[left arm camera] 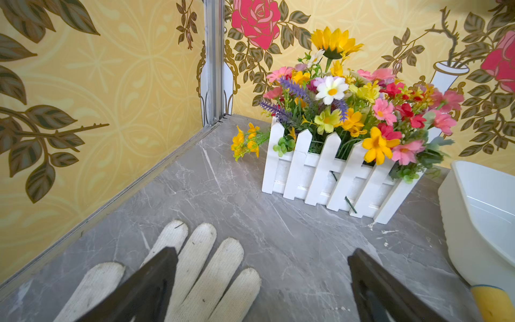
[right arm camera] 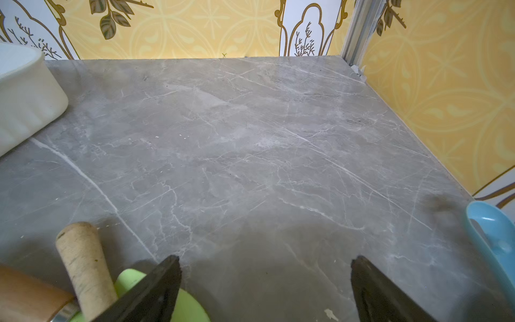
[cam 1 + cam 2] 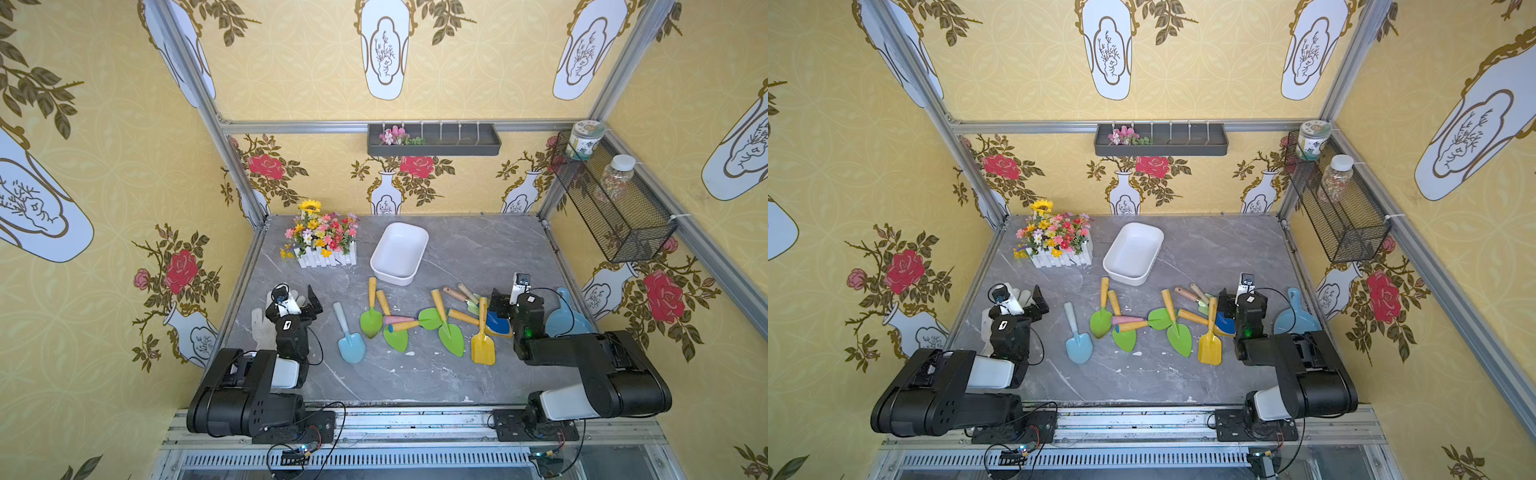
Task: Put the shovel into the storage box
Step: Adjust the storage box at the center of the board.
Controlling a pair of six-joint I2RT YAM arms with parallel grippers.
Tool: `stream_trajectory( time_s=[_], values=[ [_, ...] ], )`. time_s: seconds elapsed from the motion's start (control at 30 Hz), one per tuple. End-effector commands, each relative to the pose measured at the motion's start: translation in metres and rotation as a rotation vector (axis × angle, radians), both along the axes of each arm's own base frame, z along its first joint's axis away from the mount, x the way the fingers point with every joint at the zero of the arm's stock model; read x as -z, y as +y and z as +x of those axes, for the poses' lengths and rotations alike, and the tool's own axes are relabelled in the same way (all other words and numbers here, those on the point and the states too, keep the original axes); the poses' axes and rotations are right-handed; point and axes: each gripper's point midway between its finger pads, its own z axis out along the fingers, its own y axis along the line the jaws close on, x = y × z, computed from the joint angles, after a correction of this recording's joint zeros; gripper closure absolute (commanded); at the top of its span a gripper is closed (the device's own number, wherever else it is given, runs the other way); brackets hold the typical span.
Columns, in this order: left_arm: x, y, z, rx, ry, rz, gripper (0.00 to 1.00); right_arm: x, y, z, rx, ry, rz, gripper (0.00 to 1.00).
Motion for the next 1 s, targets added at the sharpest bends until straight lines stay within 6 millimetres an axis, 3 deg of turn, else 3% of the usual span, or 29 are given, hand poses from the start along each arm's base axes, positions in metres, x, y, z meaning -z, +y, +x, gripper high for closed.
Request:
stream_trajectory(
  time_s=[0.0, 0.73, 0.83, 0.97],
  values=[
    [-0.007, 0.000, 0.001, 0.000, -0.029, 0.005, 0.00, -0.006, 0.002, 0.002, -0.013, -0.028, 0.005, 0.03],
    [-0.007, 0.006, 0.001, -0.019, -0.026, -0.013, 0.00, -0.007, 0.002, 0.002, -0.013, -0.030, 0.006, 0.03],
    [-0.014, 0.012, 0.000, -0.062, -0.041, -0.025, 0.00, -0.017, -0.005, 0.001, 0.036, -0.035, -0.012, 0.03],
    [-0.028, 0.017, 0.005, -0.134, -0.016, 0.008, 0.00, -0.044, -0.004, 0.004, 0.036, 0.002, -0.001, 0.03]
  ],
)
